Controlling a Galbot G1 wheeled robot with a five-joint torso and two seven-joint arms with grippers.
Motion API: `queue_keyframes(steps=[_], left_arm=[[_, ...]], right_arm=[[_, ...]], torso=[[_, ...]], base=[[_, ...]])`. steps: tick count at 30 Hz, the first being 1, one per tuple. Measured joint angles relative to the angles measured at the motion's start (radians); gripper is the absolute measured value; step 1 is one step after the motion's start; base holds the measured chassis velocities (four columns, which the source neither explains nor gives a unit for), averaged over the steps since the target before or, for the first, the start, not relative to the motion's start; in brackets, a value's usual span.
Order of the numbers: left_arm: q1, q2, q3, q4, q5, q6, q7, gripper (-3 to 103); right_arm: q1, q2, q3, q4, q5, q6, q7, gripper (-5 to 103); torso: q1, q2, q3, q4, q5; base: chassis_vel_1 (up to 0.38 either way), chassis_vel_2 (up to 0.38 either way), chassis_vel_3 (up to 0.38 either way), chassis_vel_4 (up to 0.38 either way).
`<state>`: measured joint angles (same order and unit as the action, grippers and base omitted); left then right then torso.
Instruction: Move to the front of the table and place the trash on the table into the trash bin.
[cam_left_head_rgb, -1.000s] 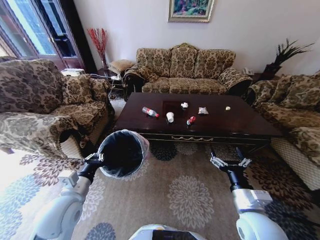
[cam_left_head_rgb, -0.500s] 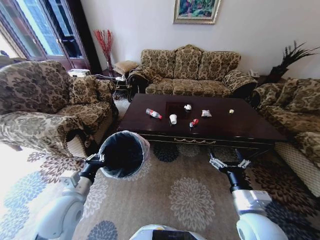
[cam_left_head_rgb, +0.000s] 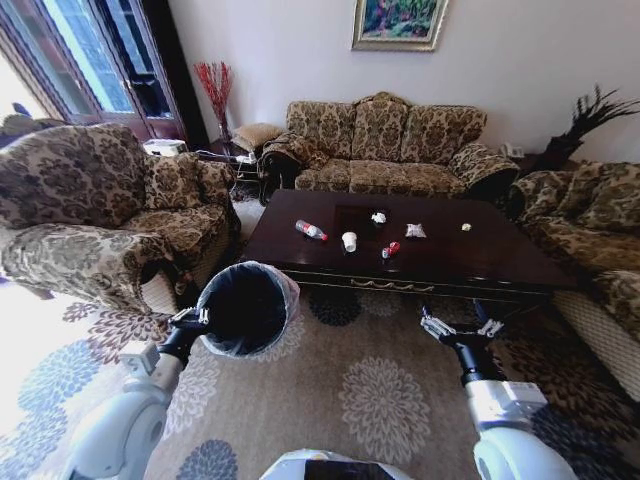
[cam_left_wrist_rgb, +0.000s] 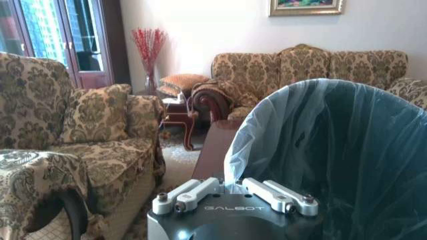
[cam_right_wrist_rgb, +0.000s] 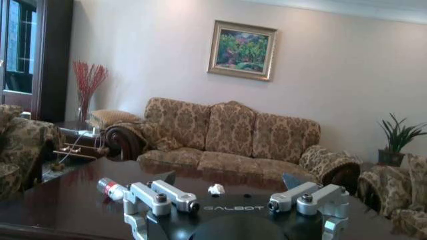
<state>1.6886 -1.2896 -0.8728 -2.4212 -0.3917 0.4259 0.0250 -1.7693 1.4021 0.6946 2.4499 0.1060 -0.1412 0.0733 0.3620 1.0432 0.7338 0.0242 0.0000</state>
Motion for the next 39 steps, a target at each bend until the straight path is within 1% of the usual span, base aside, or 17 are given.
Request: queue_keyframes(steps=[8, 9, 12, 13, 17, 18, 20, 21, 24, 25, 31, 32, 36, 38, 39], left_arm=[[0.004, 0.000, -0.003, 0.005, 0.003, 0.000, 0.007, 0], [0.004, 0.000, -0.003, 0.005, 0.003, 0.000, 0.007, 0], [0.005, 0.000, -0.005, 0.006, 0.003, 0.000, 0.008, 0], [0.005, 0.000, -0.005, 0.006, 0.003, 0.000, 0.008, 0], [0.005, -0.002, -0.002, 0.010, 0.003, 0.000, 0.009, 0], [0.005, -0.002, -0.002, 0.010, 0.003, 0.000, 0.009, 0], [0.004, -0.002, 0.000, 0.011, 0.004, -0.001, 0.010, 0], [0.004, -0.002, 0.000, 0.011, 0.004, -0.001, 0.010, 0], [-0.001, 0.000, 0.001, 0.012, 0.004, -0.001, 0.011, 0], [-0.001, 0.000, 0.001, 0.012, 0.004, -0.001, 0.011, 0], [-0.001, -0.001, 0.002, 0.018, 0.005, -0.002, 0.015, 0], [-0.001, -0.001, 0.002, 0.018, 0.005, -0.002, 0.015, 0], [-0.002, -0.002, 0.003, 0.021, 0.006, -0.003, 0.020, 0], [-0.002, -0.002, 0.003, 0.021, 0.007, -0.003, 0.021, 0], [-0.002, -0.003, 0.003, 0.021, 0.007, -0.003, 0.022, 0]], right_arm=[[-0.001, -0.001, 0.000, 0.000, -0.007, -0.001, 0.000, 100], [-0.001, -0.001, 0.000, 0.000, -0.007, -0.001, 0.000, 100], [-0.002, -0.003, 0.000, -0.001, -0.011, -0.002, 0.001, 100], [-0.002, -0.003, 0.000, -0.001, -0.011, -0.002, 0.001, 100], [-0.003, -0.007, 0.009, -0.002, -0.011, -0.004, 0.002, 100], [-0.003, -0.007, 0.009, -0.002, -0.011, -0.004, 0.002, 100], [-0.006, -0.010, 0.018, -0.002, -0.009, -0.004, 0.002, 100], [-0.006, -0.010, 0.018, -0.002, -0.009, -0.004, 0.002, 100], [-0.006, -0.010, 0.022, -0.003, -0.008, -0.005, 0.003, 100], [-0.006, -0.010, 0.022, -0.003, -0.008, -0.005, 0.003, 100], [-0.003, -0.006, 0.023, -0.004, -0.008, -0.007, 0.003, 100], [-0.003, -0.006, 0.023, -0.004, -0.008, -0.007, 0.003, 100], [-0.003, -0.006, 0.027, -0.004, -0.008, -0.009, 0.003, 100], [-0.003, -0.007, 0.027, -0.003, -0.008, -0.009, 0.003, 100], [-0.003, -0.007, 0.027, -0.003, -0.008, -0.011, 0.003, 100]], torso=[[0.018, 0.042, 0.023, 0.0000, 0.0000], [0.018, 0.042, 0.023, 0.0000, 0.0000], [0.028, 0.062, 0.034, 0.0001, 0.0000], [0.028, 0.062, 0.034, 0.0001, 0.0000], [0.038, 0.086, 0.048, 0.0000, 0.0000], [0.038, 0.086, 0.048, 0.0000, 0.0000], [0.045, 0.101, 0.056, 0.0000, 0.0000], [0.045, 0.101, 0.056, 0.0000, 0.0000], [0.055, 0.122, 0.067, 0.0000, 0.0000], [0.055, 0.122, 0.067, 0.0000, 0.0000], [0.072, 0.160, 0.088, 0.0000, 0.0000], [0.072, 0.160, 0.088, 0.0000, 0.0000], [0.083, 0.186, 0.103, 0.0000, 0.0000], [0.086, 0.191, 0.105, 0.0000, 0.0000], [0.090, 0.201, 0.111, 0.0000, 0.0000]], base=[[0.000, 0.000, 0.000, 0.000], [0.000, 0.000, 0.000, 0.000], [0.000, 0.000, 0.000, 0.000], [0.000, 0.000, 0.000, 0.000], [0.000, 0.000, 0.000, 0.000], [0.000, 0.000, 0.000, 0.000], [0.000, 0.000, 0.000, 0.000], [0.000, 0.000, 0.000, 0.000], [0.000, 0.000, 0.000, 0.000], [0.000, 0.000, 0.000, 0.000], [0.000, 0.000, 0.000, 0.000], [0.000, 0.000, 0.000, 0.000], [0.000, 0.000, 0.000, 0.000], [0.000, 0.000, 0.000, 0.000], [0.000, 0.000, 0.000, 0.000]])
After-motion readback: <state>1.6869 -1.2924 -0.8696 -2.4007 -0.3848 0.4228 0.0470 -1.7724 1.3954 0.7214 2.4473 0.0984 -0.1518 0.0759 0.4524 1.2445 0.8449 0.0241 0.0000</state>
